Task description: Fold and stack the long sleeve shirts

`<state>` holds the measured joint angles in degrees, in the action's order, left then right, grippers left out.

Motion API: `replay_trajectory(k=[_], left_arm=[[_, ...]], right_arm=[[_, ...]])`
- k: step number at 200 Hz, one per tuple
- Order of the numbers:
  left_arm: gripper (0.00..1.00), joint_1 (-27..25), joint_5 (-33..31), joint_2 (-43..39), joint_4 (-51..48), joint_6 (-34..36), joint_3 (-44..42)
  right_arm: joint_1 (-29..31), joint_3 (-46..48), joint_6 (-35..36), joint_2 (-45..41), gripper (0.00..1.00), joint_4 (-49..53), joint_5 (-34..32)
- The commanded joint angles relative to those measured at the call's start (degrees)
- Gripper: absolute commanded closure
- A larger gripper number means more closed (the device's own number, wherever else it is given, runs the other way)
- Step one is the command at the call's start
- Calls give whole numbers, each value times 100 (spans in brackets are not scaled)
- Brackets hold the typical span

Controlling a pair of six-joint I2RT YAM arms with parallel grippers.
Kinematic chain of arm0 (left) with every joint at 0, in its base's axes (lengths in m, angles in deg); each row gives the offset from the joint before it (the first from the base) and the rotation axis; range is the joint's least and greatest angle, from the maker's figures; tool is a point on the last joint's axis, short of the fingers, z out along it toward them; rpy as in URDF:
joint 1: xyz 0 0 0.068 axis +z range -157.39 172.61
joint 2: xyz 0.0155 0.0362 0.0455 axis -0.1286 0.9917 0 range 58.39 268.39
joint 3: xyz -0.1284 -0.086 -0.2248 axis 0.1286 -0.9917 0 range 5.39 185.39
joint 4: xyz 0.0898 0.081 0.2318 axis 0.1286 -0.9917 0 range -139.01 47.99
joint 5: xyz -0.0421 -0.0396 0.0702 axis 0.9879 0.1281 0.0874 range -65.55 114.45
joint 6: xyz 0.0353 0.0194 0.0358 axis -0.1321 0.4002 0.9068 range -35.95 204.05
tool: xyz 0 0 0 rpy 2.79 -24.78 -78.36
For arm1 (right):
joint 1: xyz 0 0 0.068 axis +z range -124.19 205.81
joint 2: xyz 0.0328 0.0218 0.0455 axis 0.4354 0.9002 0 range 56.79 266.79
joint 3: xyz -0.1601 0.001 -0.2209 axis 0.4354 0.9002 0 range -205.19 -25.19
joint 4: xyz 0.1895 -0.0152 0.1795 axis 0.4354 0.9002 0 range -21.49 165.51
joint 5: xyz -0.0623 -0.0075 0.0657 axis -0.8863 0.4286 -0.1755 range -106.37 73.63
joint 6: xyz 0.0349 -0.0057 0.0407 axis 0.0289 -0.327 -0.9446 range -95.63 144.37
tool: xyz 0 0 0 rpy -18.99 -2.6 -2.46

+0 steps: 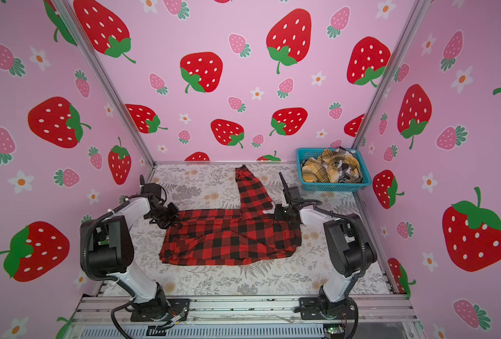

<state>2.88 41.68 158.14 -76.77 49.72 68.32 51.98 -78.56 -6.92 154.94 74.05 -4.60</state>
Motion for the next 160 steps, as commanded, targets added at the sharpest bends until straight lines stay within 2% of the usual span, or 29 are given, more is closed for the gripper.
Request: replay_trajectory(k=[1,35,40,55,65,71,86,101,124,160], left_arm=[[100,62,-387,-178,54,-143,-76],[99,71,-386,-131,-373,-21,183],[96,72,-393,-136,-433,-15,168],[71,80,-532,-252,-592,5,60],[62,89,-594,-379,-682,4,-10],[59,96,-607,-460,-761,5,-35],[54,107,-642,-725,-968,-3,-41],[55,77,-699,-1100,-1109,-79,6],[75,-85,-639,-1405,-1108,-262,211],[90,-475,-320,-618,-941,-347,836]], right_arm=[[87,203,-201,-138,100,-306,-50],[177,222,-209,-173,100,-205,-153],[178,217,-203,-166,100,-188,-161],[186,174,-180,-164,100,-132,-162],[186,101,-146,-138,100,15,-195],[195,58,-120,-147,94,122,-246],[204,-29,-22,-339,70,415,-422],[204,-169,88,-676,50,731,-679],[196,-674,321,-932,31,1201,-1006],[195,-2251,821,117,21,1629,-893]])
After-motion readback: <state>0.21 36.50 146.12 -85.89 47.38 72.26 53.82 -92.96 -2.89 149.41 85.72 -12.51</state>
